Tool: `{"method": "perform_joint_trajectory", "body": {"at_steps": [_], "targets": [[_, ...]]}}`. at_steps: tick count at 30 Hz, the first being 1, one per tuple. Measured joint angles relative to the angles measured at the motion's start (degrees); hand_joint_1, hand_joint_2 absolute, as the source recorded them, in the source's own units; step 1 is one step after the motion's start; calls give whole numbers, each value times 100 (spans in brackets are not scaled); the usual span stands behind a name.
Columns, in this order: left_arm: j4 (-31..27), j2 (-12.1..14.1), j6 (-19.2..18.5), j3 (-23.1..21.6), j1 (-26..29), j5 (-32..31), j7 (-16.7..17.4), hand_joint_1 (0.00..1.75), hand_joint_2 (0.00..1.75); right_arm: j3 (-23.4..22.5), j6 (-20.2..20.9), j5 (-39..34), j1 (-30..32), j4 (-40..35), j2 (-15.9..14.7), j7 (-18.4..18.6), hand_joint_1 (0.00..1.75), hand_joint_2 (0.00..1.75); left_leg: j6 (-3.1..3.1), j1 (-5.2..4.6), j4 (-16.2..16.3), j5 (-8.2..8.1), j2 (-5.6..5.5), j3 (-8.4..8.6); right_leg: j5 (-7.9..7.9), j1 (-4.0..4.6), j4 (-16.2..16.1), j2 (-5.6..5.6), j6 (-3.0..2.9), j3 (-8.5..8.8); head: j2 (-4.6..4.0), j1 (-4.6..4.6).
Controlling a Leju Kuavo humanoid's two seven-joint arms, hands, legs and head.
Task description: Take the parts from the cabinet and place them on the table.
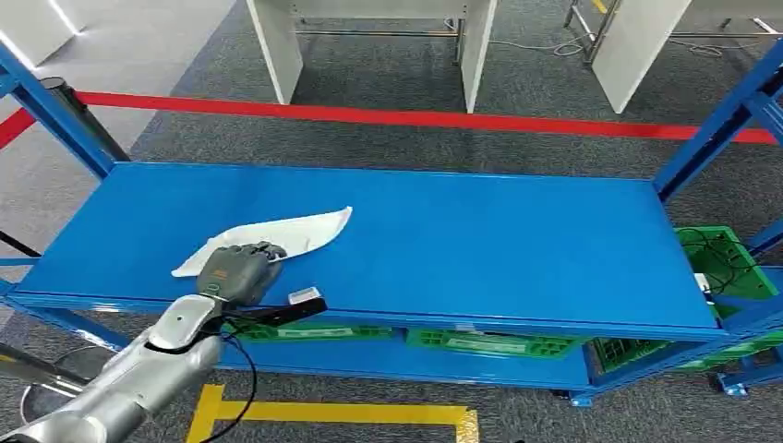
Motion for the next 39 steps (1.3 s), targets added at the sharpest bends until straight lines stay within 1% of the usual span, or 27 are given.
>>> {"method": "perform_joint_trajectory", "body": {"at_steps": [1,3,4,8,10,14,17,19,24,25,27,30,32,34,35,39], "targets": [[-267,-22,69,35,123,681,-339,175,175,0,-33,-24,10,2,0,-11,0,175,0,-1,0,0,1,-1,0,0,0,2,0,-3,0,-2],[-641,-103,122,129,309,1445,-673,175,175,-4,-63,-46,34,4,0,-17,0,175,0,-2,1,-1,1,-5,0,-1,-2,1,0,-7,0,0],[-904,-168,137,190,430,2012,-872,175,175,-11,-92,-65,45,4,0,-17,0,175,1,-2,1,-1,1,-8,0,-2,-2,3,0,-10,0,-2],[-1784,-385,50,343,799,3595,-1304,175,175,-26,-175,-105,95,7,0,-17,0,175,3,-2,2,-3,1,-23,0,-2,-5,3,0,-24,0,-4],[-2166,-487,33,433,903,4128,-1491,175,175,-61,-201,-120,103,9,0,-15,0,175,3,-2,2,-3,1,-31,0,-2,-5,2,0,-30,0,0],[-3049,-634,216,587,1269,4752,-1843,175,175,-138,-258,-175,132,13,15,-13,0,175,3,-2,2,-3,2,-36,0,-1,-5,5,0,-37,0,-2],[-3641,-673,470,706,1582,5019,-2124,175,175,-206,-304,-243,156,13,44,-4,0,175,3,-1,0,-4,2,-39,-1,0,-5,8,0,-41,0,0],[-3981,-695,677,769,1824,5056,-2274,175,175,-271,-336,-288,182,13,65,0,0,175,2,-1,0,-6,2,-42,-5,0,-5,4,0,-42,0,-2],[-4561,-811,1302,1005,2511,4954,-2569,175,175,-419,-361,-369,214,11,120,46,0,175,1,0,-1,-7,3,-44,-7,0,-5,5,0,-44,0,-2],[-4628,-859,1364,1065,2645,4953,-2628,175,175,-446,-365,-382,223,11,135,46,0,175,1,0,-1,-7,3,-44,-8,0,-5,4,1,-43,0,-2],[-4755,-955,1381,1189,2902,4988,-2744,175,175,-511,-376,-400,234,9,164,33,0,175,1,0,-1,-7,2,-44,-7,-1,-5,4,1,-44,0,-2],[-4900,-1062,1381,1366,3195,5148,-2828,175,175,-601,-343,-485,260,0,203,-103,0,175,1,-1,-1,-8,3,-50,-7,-2,-7,4,1,-42,0,-2],[-4976,-1104,1383,1473,3339,5129,-2891,175,175,-688,-156,-625,271,-13,210,-342,0,175,1,-1,-1,-8,2,-56,-7,-1,-7,2,1,-41,0,-2],[-5057,-1152,1383,1574,3498,5056,-2976,175,175,-780,5,-754,294,-53,212,-669,0,175,1,-1,-1,-8,2,-56,-7,-1,-7,3,1,-42,0,-2],[-5101,-1172,1383,1609,3567,5023,-3002,175,175,-833,75,-820,301,-74,214,-757,0,175,1,-1,-1,-8,2,-56,-7,-1,-7,3,1,-42,0,-2],[-5234,-1222,1383,1711,3759,4927,-3072,175,175,-1003,365,-879,309,-142,219,-859,0,175,1,-1,-1,-8,2,-55,-7,-1,-7,1,1,-42,0,-2]]}}
